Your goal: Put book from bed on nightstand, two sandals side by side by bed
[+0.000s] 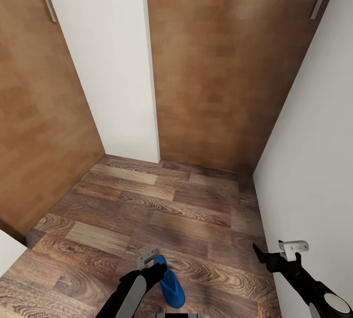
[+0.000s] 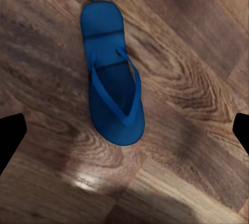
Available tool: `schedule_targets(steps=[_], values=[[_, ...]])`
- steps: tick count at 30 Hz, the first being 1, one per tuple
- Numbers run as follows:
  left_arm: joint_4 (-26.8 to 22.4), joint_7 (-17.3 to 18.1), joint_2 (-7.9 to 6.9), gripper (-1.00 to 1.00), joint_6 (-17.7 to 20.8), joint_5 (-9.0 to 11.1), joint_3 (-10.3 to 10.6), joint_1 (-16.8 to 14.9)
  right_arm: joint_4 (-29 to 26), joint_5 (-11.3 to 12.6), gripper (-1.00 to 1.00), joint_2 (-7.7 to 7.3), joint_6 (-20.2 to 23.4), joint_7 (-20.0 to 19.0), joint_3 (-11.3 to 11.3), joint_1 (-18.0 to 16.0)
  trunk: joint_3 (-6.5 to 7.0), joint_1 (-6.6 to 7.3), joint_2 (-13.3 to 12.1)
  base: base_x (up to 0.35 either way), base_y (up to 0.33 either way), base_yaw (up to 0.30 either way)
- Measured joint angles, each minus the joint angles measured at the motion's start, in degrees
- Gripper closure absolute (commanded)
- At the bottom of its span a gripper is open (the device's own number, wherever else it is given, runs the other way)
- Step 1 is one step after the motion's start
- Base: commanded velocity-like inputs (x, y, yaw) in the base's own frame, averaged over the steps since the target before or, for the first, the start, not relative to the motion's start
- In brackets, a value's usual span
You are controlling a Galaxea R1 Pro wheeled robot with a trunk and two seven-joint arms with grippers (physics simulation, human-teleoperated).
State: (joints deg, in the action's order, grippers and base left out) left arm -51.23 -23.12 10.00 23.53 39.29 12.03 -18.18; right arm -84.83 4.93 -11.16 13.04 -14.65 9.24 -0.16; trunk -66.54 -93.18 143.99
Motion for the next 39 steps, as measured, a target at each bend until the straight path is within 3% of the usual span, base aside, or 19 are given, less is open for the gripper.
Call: schedule_targets(steps=[6,13,16,17,20,24,39], values=[[0.0,1.0,0.0,-1.0,0.1,0.0,0.1,0.0,0.0,0.0,-1.0,0.0,0.0,0.0,0.0,0.0,-0.01,0.0,0.0,0.0,0.0,0.0],[0.5,7.6,0.0,-1.0,0.2,0.0,0.2,0.0,0.0,0.0,-1.0,0.0,0.0,0.0,0.0,0.0,-0.01,0.0,0.0,0.0,0.0,0.0],[0.6,8.0,0.0,-1.0,0.2,0.0,1.6,0.0,0.0,0.0,-1.0,0.0,0.0,0.0,0.0,0.0,-0.01,0.0,0.0,0.0,0.0,0.0],[0.7,8.2,0.0,-1.0,0.2,0.2,5.0,0.0,-0.1,-0.1,-1.0,0.0,0.0,0.0,0.0,0.0,-0.01,0.0,0.0,0.0,0.0,0.0],[0.8,8.2,0.0,-1.0,0.2,0.1,5.9,0.0,0.0,0.0,-1.0,0.0,0.0,0.0,0.0,0.0,-0.01,0.0,0.0,0.0,0.0,0.0],[1.4,8.2,0.0,-1.0,0.2,0.1,6.2,0.0,-0.1,0.0,-1.0,0.0,0.0,0.0,0.0,0.0,-0.01,0.0,0.0,0.0,0.0,0.0],[1.8,8.3,0.0,-1.0,0.2,0.1,6.3,0.0,-0.1,-0.1,-1.0,0.0,0.0,0.0,0.0,0.0,-2.89,-0.33,0.2,0.0,0.0,0.0]])
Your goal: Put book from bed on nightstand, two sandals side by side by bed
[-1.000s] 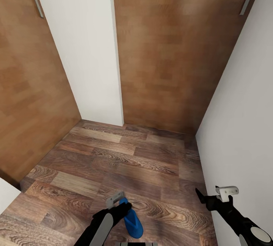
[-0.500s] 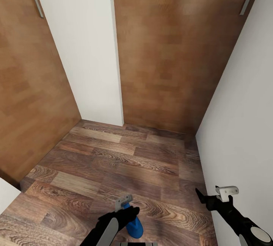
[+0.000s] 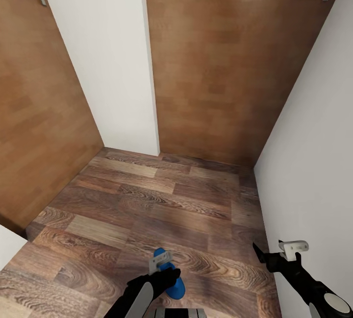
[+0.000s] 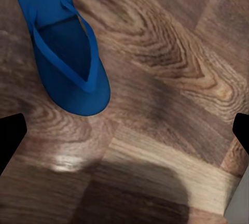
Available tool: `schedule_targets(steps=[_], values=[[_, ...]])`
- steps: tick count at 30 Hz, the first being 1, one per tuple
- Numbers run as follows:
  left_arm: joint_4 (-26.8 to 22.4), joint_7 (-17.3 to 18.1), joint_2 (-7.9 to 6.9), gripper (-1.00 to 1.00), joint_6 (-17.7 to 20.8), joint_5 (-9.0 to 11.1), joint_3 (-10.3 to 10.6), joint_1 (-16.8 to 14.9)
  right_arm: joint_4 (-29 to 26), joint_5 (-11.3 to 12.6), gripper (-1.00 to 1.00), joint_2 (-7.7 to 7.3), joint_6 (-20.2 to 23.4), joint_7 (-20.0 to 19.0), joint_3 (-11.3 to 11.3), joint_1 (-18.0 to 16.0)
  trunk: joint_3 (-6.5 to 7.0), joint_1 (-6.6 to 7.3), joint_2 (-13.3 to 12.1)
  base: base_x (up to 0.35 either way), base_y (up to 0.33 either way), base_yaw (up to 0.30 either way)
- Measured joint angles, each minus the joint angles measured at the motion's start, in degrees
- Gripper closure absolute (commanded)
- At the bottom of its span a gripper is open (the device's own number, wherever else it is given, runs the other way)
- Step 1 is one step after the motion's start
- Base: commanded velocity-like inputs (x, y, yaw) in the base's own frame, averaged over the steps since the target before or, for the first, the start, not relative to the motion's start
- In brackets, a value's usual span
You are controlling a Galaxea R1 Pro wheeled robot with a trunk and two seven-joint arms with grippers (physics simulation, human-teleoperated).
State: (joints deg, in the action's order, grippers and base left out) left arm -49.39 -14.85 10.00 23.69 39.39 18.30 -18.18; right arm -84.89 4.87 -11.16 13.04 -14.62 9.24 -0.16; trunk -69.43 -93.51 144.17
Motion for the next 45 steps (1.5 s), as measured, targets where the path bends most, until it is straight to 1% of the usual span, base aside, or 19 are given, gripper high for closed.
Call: schedule_targets(steps=[10,24,32,39,43,44,45], values=[[0.0,0.0,0.0,-1.0,0.0,0.0,-0.1,0.0,0.0,0.0,-1.0,0.0,0.0,0.0,0.0,0.0,0.0,0.0,0.0,0.0,0.0,0.0],[0.0,0.0,0.0,-1.0,-0.1,-0.2,-0.1,0.0,0.0,0.0,-1.0,0.0,0.0,0.0,0.0,0.0,-3.1,-0.36,0.2,0.0,0.0,0.0],[0.0,0.0,0.0,-1.0,-0.1,-0.2,-0.1,0.0,0.0,0.0,-1.0,0.0,0.0,0.0,0.0,0.0,-3.1,-0.36,0.2,0.0,0.0,0.0],[0.0,-0.1,0.0,-1.0,-0.1,-0.2,-0.1,0.0,0.0,0.0,-1.0,0.0,0.0,0.0,0.0,0.0,-3.1,-0.33,0.2,0.211,0.0,0.0],[-0.3,-0.3,0.0,-1.0,0.1,-0.3,-0.2,0.0,0.0,0.0,-1.0,0.0,0.0,0.0,0.0,0.0,-3.1,-0.35,0.2,0.065,0.0,0.0],[-0.4,-0.3,0.0,-1.0,0.3,-0.3,-0.3,0.0,0.0,0.0,-1.0,0.0,0.0,0.0,0.0,0.0,-3.1,-0.36,0.2,0.021,0.0,0.0],[-0.9,-0.4,0.0,-1.0,1.3,-0.3,-0.3,0.0,0.0,0.0,-1.0,0.0,0.0,0.0,0.0,0.0,-3.1,-0.36,0.2,0.014,0.0,0.0]])
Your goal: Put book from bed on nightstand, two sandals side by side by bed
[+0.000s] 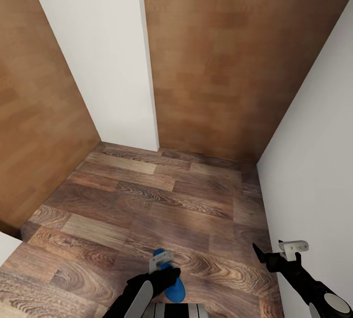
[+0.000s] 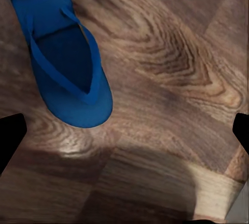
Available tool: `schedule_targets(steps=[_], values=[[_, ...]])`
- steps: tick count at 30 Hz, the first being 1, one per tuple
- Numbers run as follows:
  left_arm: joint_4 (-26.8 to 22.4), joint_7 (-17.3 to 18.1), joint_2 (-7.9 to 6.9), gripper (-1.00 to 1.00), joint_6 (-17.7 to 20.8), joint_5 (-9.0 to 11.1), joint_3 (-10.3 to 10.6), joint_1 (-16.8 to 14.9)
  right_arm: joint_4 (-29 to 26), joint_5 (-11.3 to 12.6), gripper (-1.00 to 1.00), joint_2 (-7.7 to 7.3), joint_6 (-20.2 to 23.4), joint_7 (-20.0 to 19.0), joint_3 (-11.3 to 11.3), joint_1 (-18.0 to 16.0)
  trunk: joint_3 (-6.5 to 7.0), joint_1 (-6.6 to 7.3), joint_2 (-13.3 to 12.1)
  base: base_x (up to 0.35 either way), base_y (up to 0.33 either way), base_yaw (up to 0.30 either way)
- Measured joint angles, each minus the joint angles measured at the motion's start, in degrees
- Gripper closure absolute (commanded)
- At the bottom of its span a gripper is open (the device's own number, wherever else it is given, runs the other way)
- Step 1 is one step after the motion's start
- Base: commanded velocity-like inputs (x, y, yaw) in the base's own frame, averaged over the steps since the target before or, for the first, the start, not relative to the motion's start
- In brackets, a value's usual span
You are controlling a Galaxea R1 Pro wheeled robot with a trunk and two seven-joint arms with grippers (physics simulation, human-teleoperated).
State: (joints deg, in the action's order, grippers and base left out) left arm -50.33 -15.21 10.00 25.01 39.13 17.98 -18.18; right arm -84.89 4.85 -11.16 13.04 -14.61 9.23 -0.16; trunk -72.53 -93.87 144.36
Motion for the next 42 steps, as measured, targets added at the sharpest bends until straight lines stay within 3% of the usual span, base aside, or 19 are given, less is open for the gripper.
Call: schedule_targets(steps=[2,6,8,20,23,24,25,30,38,42], values=[[-1.5,0.0,0.0,-1.0,2.6,0.0,-0.1,0.0,0.0,0.0,-1.0,0.0,0.0,0.0,0.0,0.0,0.0,0.0,0.0,0.009,0.0,0.0],[-6.4,-0.1,0.0,-1.0,11.4,0.0,-0.2,0.0,-0.1,0.0,-1.0,0.0,0.0,0.0,0.0,0.0,0.0,0.0,0.0,0.002,0.0,0.0],[-7.3,-0.2,0.0,-1.0,12.7,0.0,-0.3,0.0,-0.1,0.0,-1.0,0.0,0.0,0.0,0.0,0.0,0.0,0.0,0.0,0.0,0.0,0.0],[-8.0,-0.3,0.0,-1.0,13.6,-0.1,-0.5,0.0,-0.1,0.0,-1.0,0.0,0.0,0.0,0.0,0.0,0.0,0.0,0.0,0.0,0.0,0.0],[-8.0,-0.3,0.0,-1.0,13.6,-0.1,-2.0,0.0,0.0,0.0,-1.0,0.0,0.0,0.0,0.0,0.0,0.0,0.0,0.0,0.0,0.0,0.0],[-8.0,-0.3,0.0,-1.0,13.6,-0.1,-3.0,0.0,0.0,0.0,-1.0,0.0,0.0,0.0,0.0,0.0,0.0,0.0,0.0,0.0,0.0,0.0],[-8.0,-0.2,0.0,-1.0,13.6,-0.2,-5.4,0.0,0.0,0.0,-1.0,0.0,0.0,0.0,0.0,0.0,0.0,0.0,0.0,0.0,0.0,0.0],[-8.0,-0.3,0.0,-1.0,13.5,-0.2,-6.8,0.0,0.0,0.0,-1.0,0.0,0.0,0.0,0.0,0.0,0.0,0.0,0.0,0.0,0.0,0.0],[-7.9,-0.3,0.0,-1.0,13.4,-0.2,-7.0,0.0,0.0,0.0,-1.0,0.0,0.0,0.0,0.0,0.0,0.0,0.0,0.0,0.0,0.0,0.0],[-7.9,-0.3,0.0,-1.0,13.4,-0.3,-7.0,0.0,0.0,0.0,-1.0,0.0,0.0,0.0,0.0,0.0,-0.88,-0.11,0.1,0.0,0.0,0.0]])
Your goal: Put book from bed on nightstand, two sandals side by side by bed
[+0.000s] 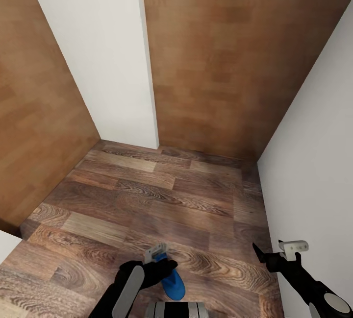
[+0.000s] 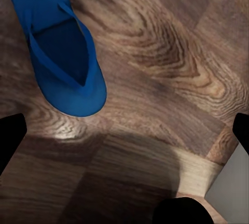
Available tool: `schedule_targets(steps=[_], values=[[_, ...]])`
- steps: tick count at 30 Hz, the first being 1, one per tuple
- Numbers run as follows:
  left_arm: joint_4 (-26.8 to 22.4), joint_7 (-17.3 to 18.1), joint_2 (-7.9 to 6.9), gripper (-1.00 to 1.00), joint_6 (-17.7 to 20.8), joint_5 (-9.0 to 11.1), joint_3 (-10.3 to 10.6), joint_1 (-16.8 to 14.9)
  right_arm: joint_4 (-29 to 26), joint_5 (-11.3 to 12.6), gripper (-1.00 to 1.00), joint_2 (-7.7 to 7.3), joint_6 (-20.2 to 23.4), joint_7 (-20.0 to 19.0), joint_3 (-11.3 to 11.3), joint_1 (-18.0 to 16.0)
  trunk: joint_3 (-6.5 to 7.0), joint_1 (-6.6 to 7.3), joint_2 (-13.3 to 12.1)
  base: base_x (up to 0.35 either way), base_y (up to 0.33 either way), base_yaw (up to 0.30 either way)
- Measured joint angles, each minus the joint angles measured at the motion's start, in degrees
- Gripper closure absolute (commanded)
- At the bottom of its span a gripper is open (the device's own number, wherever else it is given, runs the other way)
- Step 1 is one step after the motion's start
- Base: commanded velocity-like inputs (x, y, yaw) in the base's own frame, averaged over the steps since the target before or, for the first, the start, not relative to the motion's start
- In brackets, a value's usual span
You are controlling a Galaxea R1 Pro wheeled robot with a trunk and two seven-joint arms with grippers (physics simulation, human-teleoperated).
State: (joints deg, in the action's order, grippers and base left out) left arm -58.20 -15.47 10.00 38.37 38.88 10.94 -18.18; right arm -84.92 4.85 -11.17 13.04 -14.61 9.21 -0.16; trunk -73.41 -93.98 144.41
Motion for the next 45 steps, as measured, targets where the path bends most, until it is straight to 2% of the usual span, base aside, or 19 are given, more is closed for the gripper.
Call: schedule_targets(steps=[13,25,30,38,42,45], values=[[0.0,0.0,0.0,-1.0,0.0,0.1,0.0,0.0,0.0,0.0,-1.0,0.0,0.0,0.0,0.0,0.0,-2.88,-0.33,0.2,0.0,0.0,0.0],[0.0,0.0,0.0,-1.0,0.0,0.1,0.0,0.0,0.0,0.0,-1.0,0.0,0.0,0.0,0.0,0.0,-2.89,-0.33,0.2,0.0,0.0,0.0],[-0.1,0.1,0.0,-1.0,0.0,0.1,0.0,0.0,0.0,0.0,-1.0,0.0,0.0,0.0,-0.1,0.0,-3.55,-0.41,0.2,0.0,0.0,0.0],[-3.6,-1.2,0.0,-1.0,0.0,0.1,-0.2,-0.1,0.0,0.0,-1.0,0.0,0.0,0.0,-0.1,0.0,-3.55,-0.41,0.2,0.0,0.0,0.0],[-4.1,-2.5,0.0,-1.0,0.0,0.3,-0.5,-1.0,0.0,0.0,-1.0,0.0,0.0,0.0,0.0,0.0,-3.55,-0.41,0.2,0.0,0.0,0.0],[-4.7,-2.9,0.0,-1.0,0.0,1.1,-0.6,-2.2,0.0,0.0,-1.0,0.0,0.0,0.0,0.0,0.0,-3.55,-0.41,0.2,0.0,0.0,0.0]])
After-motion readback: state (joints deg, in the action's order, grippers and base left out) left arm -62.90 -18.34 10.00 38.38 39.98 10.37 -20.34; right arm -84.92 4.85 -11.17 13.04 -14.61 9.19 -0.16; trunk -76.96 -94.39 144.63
